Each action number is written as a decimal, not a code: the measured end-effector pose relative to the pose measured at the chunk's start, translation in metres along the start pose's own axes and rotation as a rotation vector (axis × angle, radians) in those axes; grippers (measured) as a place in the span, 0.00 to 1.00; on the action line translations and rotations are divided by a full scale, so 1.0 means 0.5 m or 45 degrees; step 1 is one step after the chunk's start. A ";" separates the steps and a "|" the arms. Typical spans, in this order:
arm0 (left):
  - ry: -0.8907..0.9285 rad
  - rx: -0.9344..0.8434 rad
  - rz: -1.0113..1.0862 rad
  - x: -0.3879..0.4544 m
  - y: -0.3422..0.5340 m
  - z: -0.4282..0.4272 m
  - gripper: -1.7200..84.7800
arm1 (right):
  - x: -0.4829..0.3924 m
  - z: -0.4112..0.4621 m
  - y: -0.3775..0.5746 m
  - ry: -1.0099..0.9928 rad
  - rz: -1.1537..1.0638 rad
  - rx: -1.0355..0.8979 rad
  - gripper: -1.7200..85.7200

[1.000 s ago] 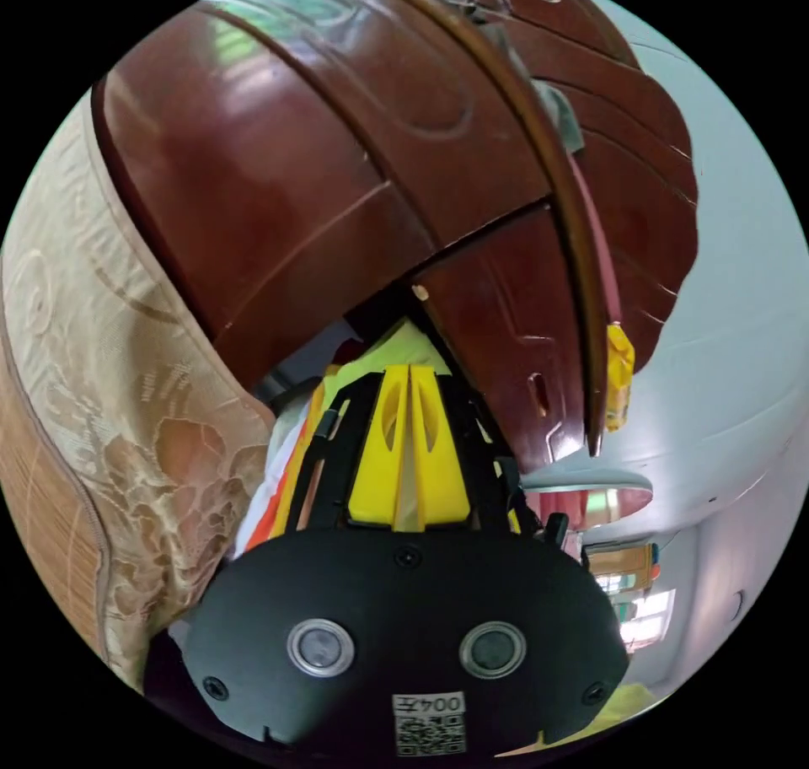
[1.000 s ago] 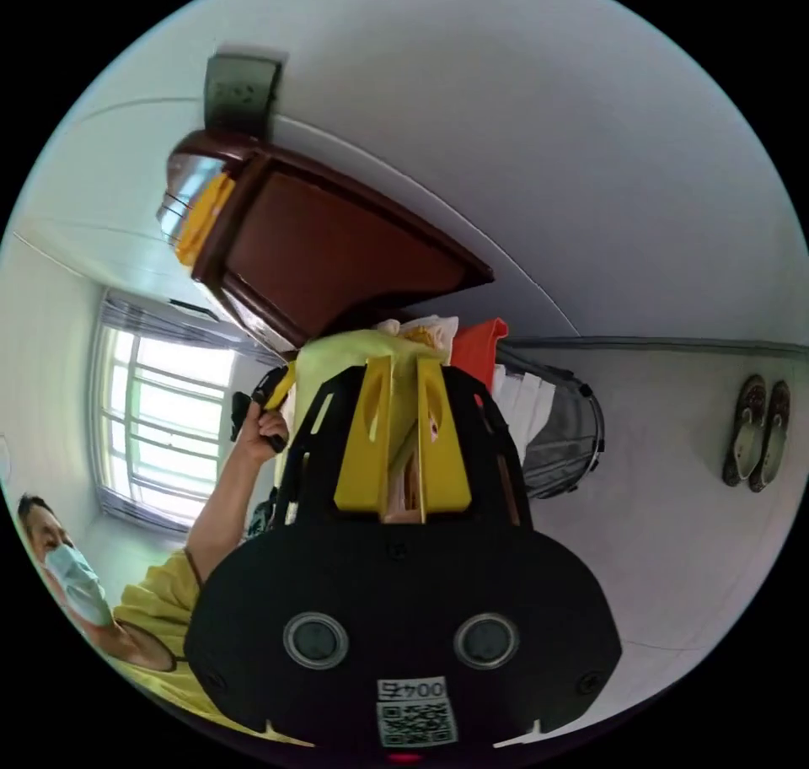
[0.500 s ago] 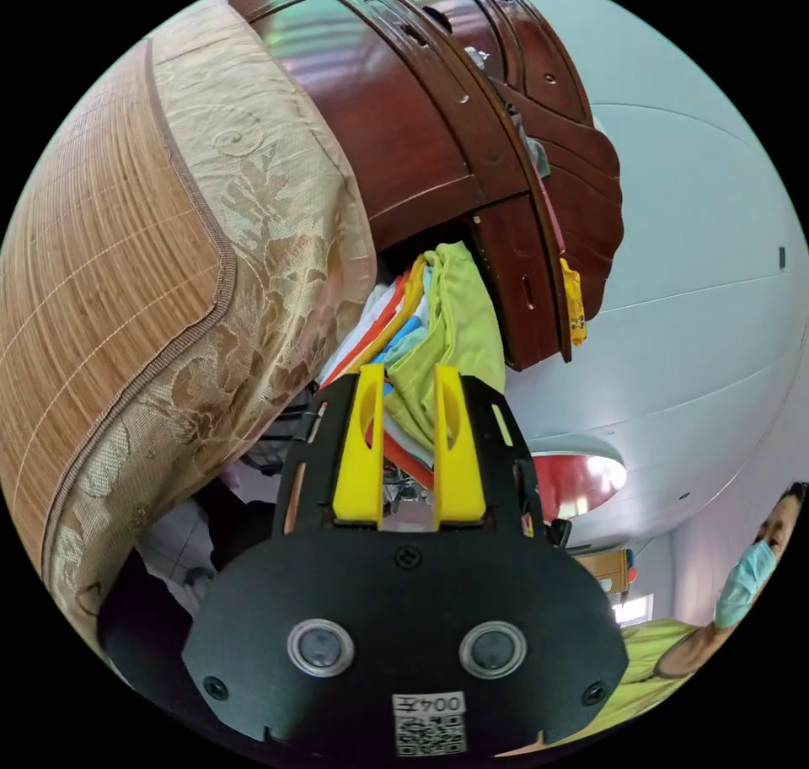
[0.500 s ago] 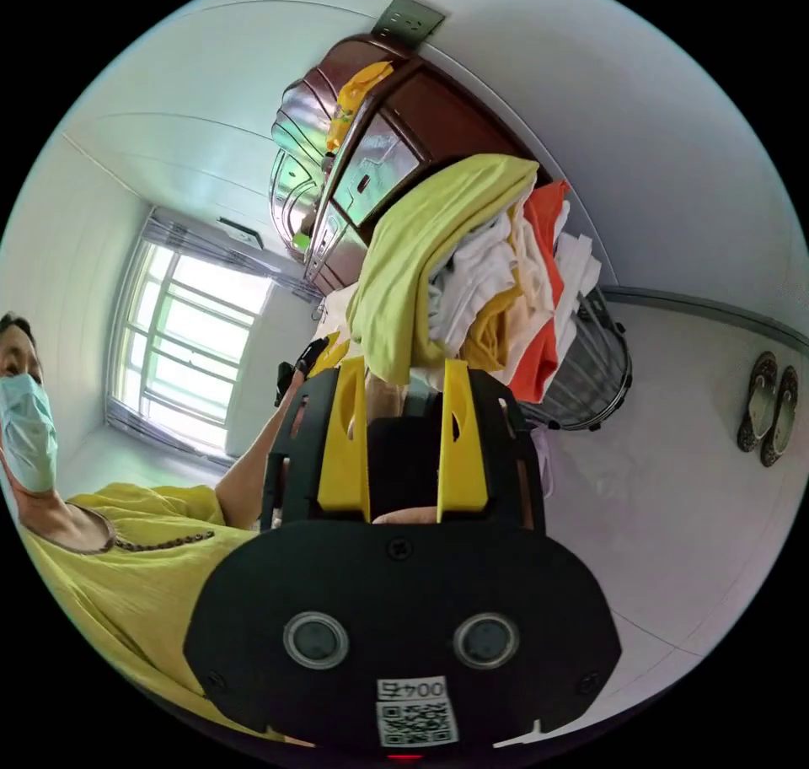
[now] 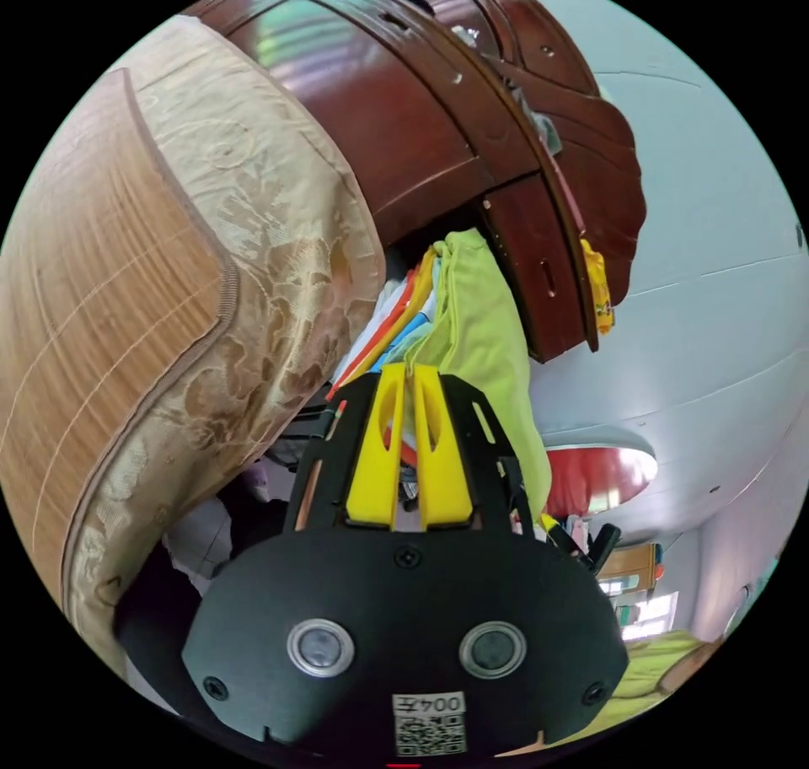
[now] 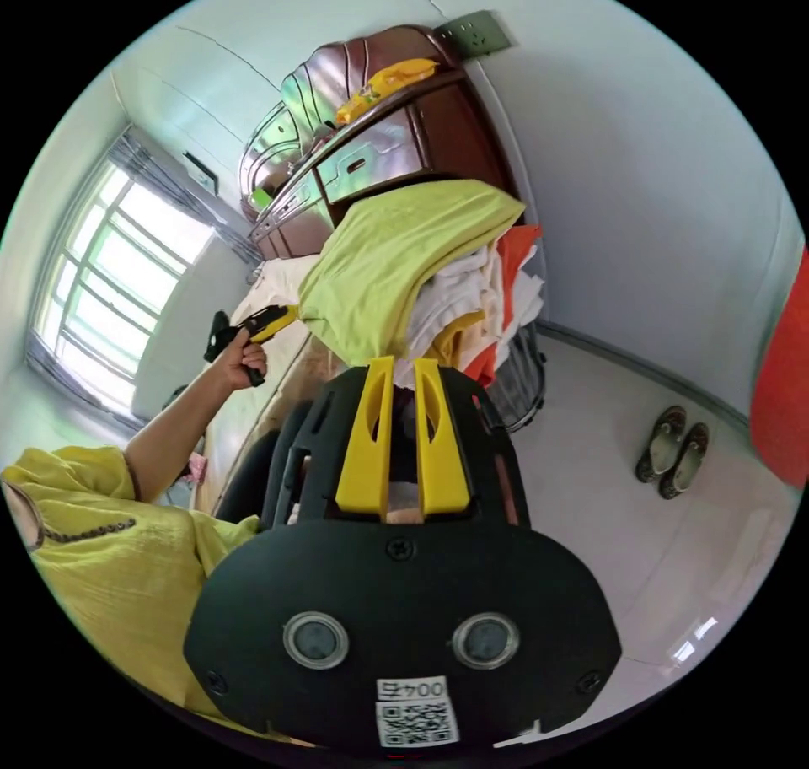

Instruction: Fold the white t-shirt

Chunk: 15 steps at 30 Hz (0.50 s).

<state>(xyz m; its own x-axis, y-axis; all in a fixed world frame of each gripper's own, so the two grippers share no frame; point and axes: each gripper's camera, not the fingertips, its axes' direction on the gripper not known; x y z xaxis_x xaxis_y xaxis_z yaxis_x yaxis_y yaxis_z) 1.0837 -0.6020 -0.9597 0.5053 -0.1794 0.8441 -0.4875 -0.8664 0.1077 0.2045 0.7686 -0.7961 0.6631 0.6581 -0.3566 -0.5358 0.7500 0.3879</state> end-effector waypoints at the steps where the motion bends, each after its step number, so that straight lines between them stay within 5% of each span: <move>1: -0.011 0.045 -0.005 -0.005 0.027 -0.047 0.03 | -0.014 -0.012 0.016 0.024 -0.045 0.007 0.06; 8: -0.358 0.427 -0.123 -0.048 0.347 -0.421 0.02 | -0.177 0.104 0.075 -0.214 -0.323 -0.090 0.01; 15: -0.742 0.694 -0.332 -0.001 0.706 -0.602 0.02 | -0.461 0.366 0.130 -0.431 -0.792 -0.348 0.01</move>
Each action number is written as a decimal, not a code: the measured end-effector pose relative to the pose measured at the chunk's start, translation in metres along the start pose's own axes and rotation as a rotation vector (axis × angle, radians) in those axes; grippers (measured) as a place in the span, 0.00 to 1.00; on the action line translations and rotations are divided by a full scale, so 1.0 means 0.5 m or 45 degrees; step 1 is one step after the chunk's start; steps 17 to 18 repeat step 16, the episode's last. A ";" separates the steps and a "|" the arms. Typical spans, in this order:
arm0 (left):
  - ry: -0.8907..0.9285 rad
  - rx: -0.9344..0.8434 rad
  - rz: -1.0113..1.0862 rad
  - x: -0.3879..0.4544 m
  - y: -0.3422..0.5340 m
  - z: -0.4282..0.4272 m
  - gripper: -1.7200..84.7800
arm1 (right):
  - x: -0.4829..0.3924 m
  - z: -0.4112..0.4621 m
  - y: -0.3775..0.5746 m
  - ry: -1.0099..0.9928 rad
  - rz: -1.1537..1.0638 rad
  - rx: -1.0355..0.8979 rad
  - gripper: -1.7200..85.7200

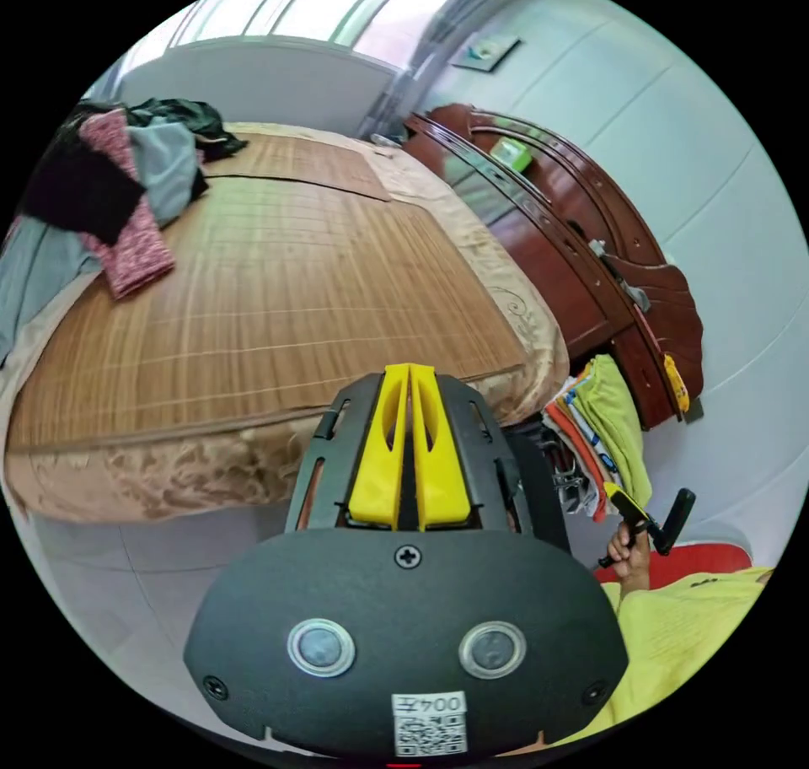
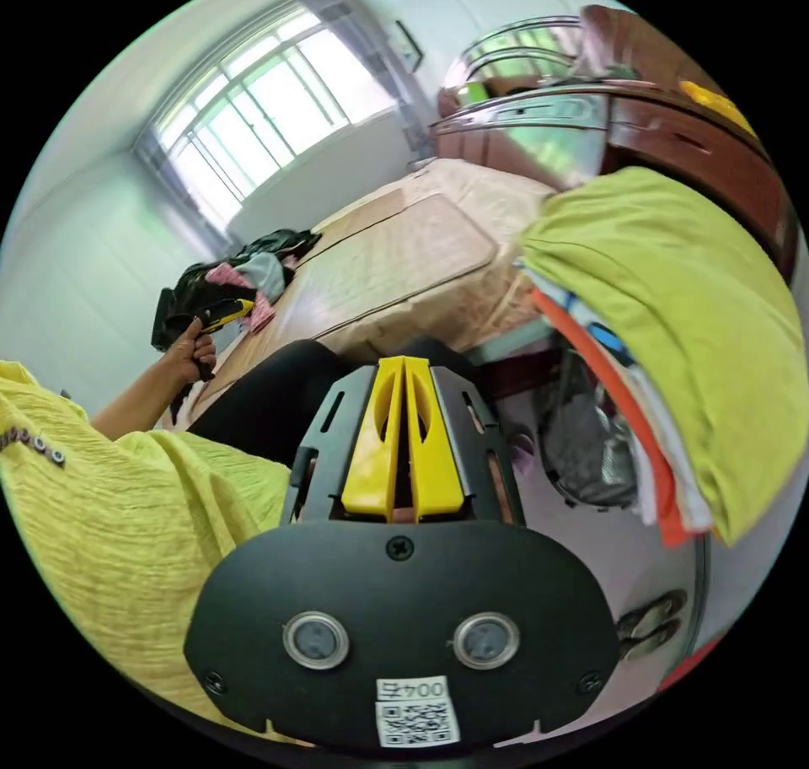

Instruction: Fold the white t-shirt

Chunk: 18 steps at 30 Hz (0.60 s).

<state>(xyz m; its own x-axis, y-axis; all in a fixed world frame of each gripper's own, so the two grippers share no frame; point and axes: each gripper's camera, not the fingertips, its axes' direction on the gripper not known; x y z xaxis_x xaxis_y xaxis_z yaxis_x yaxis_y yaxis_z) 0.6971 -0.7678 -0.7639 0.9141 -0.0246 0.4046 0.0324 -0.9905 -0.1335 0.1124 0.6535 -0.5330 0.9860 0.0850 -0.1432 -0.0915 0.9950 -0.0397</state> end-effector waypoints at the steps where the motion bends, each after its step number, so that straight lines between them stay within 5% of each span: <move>1: 0.006 0.038 -0.051 -0.015 0.036 -0.036 0.02 | -0.025 0.042 -0.018 -0.024 -0.054 -0.016 0.01; 13: -0.425 0.261 -0.095 -0.025 0.349 -0.290 0.02 | -0.213 0.281 0.011 0.099 -0.339 0.047 0.02; 18: -0.407 0.264 -0.086 -0.043 0.413 -0.309 0.02 | -0.242 0.332 0.010 0.076 -0.386 -0.059 0.05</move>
